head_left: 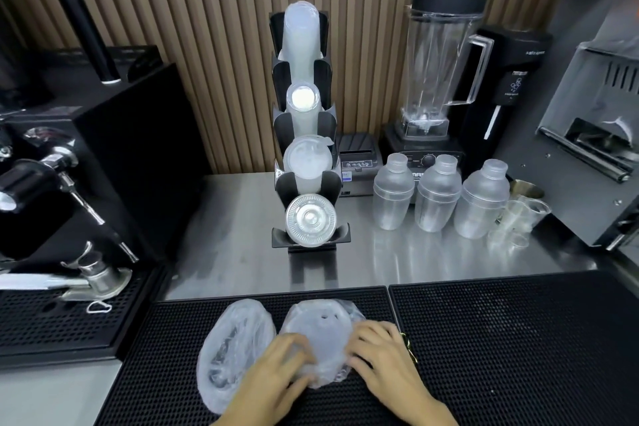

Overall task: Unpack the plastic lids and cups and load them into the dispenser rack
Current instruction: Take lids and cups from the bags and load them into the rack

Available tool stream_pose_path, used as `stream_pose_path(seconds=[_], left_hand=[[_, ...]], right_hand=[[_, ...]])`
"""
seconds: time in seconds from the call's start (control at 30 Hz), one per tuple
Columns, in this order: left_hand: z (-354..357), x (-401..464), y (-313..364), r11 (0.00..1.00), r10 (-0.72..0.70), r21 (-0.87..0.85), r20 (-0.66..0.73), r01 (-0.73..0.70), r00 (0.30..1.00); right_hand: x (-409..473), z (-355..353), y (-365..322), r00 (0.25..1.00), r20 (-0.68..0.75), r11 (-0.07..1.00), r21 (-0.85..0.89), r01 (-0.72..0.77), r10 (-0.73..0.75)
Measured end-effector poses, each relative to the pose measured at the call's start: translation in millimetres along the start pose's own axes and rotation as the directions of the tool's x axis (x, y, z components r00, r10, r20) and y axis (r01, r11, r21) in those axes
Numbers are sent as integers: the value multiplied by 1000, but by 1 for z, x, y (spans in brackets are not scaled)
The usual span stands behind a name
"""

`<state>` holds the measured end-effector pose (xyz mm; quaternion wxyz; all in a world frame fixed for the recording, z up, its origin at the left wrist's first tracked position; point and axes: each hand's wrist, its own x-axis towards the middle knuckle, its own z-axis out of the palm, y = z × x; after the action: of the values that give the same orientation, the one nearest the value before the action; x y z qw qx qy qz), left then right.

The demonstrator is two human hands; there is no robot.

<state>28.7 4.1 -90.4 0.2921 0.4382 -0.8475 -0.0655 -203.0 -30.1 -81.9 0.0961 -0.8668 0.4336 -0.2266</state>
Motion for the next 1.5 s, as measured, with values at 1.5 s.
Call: stream_pose_path(seconds=[1.5], left_hand=[[-7,33,25,728,-633,-303,50,615,773]], right_hand=[[36,-4,-45,945,216,833,452,-320,246]])
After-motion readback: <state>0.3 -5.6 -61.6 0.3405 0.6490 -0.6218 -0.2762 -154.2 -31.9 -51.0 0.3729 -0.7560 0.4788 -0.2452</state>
